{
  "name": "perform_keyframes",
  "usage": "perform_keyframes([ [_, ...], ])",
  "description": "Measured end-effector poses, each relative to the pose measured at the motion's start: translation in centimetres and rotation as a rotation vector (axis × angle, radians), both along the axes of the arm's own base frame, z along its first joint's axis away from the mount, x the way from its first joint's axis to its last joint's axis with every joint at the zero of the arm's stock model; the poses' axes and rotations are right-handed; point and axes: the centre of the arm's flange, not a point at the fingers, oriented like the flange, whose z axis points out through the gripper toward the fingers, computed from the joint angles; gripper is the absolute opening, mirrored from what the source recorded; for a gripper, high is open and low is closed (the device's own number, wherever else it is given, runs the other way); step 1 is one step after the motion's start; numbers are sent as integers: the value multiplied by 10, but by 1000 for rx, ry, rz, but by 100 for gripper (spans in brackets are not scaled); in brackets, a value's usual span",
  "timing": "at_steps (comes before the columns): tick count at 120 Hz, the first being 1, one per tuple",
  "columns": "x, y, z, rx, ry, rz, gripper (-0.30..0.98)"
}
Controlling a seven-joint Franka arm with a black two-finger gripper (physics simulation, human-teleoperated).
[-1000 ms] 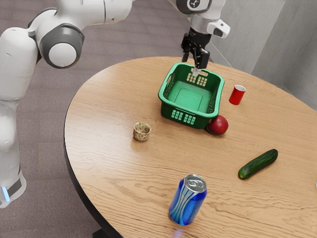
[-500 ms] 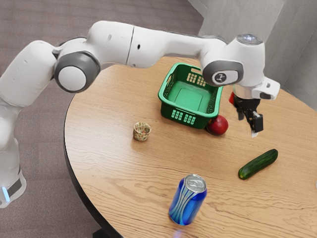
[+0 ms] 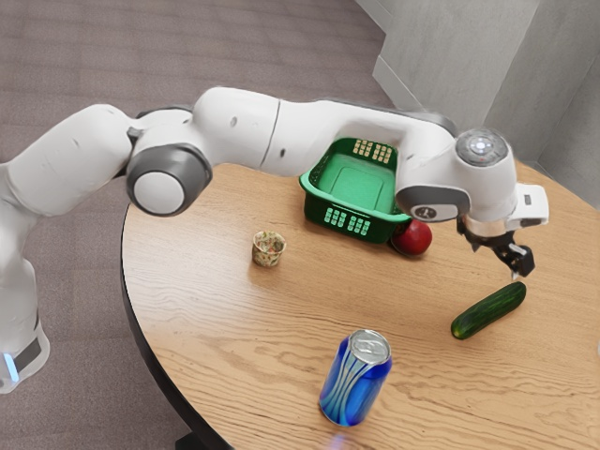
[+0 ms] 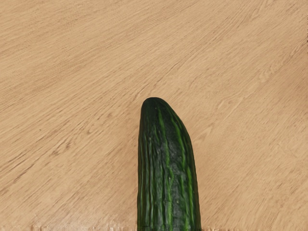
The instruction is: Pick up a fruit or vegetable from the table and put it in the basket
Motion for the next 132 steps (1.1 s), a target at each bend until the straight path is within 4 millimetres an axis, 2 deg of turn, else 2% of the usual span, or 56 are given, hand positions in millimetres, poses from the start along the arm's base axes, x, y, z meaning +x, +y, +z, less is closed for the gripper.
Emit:
perform_keyframes([
  [19,12,-8,-50,-127,13,92,69],
  [24,14,-10,-58,-150,11,112,69],
  [48,18,-14,-68,-161,-44,146,69],
  [66,23,-6,-92,-112,-58,163,69],
  [97,20,-26,-113,9,-82,91,69],
  [132,18,-28,-130,90,-79,46,68],
])
